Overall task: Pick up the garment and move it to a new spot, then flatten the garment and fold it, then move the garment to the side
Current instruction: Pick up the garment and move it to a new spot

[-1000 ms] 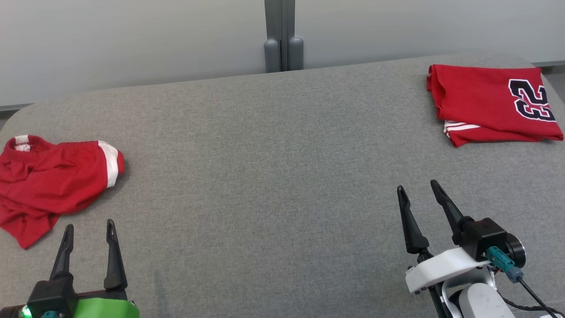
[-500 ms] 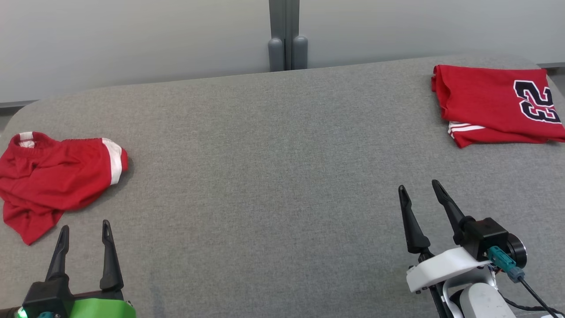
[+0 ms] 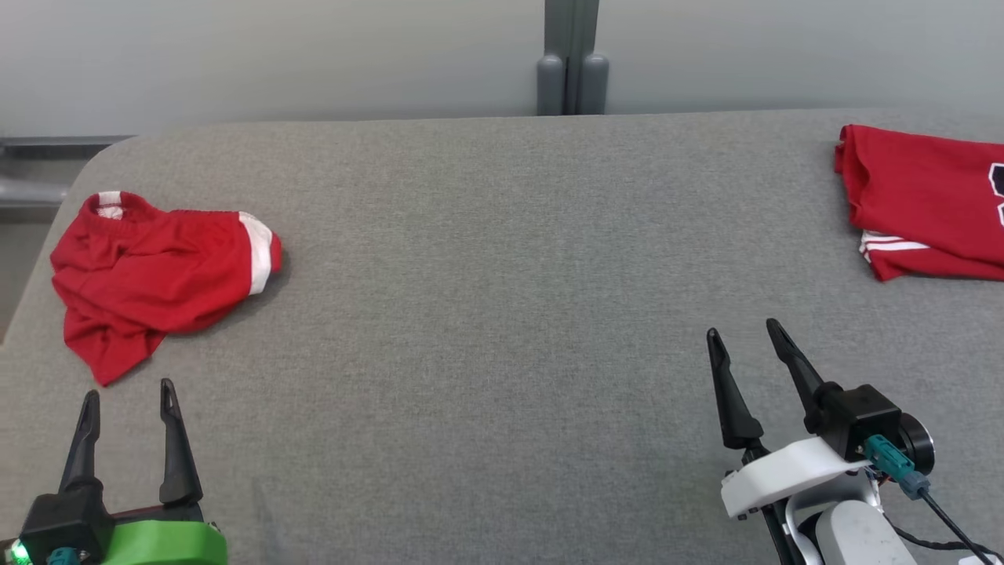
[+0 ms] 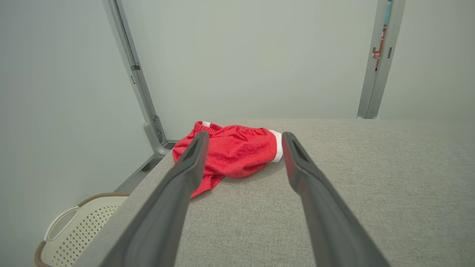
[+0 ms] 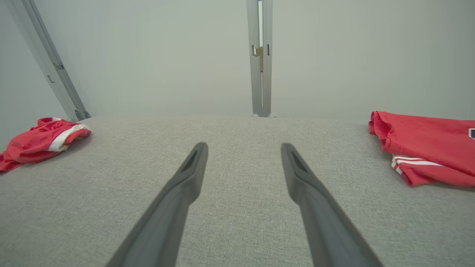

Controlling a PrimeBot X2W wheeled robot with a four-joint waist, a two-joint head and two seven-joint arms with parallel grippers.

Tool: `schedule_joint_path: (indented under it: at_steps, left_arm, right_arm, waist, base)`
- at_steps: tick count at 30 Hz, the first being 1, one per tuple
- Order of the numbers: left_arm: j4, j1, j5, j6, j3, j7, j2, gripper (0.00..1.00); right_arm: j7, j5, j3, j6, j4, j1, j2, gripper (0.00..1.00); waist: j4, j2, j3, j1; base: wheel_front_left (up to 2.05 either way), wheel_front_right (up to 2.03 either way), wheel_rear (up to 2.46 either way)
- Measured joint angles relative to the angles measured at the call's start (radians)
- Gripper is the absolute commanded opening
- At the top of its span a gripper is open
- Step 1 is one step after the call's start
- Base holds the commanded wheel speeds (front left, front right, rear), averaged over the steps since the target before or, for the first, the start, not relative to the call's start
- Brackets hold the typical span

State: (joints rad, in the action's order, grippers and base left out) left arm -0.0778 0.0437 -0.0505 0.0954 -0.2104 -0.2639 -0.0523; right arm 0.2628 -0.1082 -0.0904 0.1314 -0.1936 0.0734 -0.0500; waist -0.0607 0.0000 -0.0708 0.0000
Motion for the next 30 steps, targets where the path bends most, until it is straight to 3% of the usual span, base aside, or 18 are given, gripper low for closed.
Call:
schedule_joint_path:
  at_steps: [30]
  left_arm:
    - [-0.007,-0.004,-0.013,-0.025,-0.029,0.000,-0.001,1.00]
  right_arm:
    - [0.000,0.041,0.046,0.000,-0.024,0.016,0.001,1.00]
  waist:
    - [-0.340,0.0000,-0.023,0.0000]
  base:
    - [0.00,0.00,0.00]
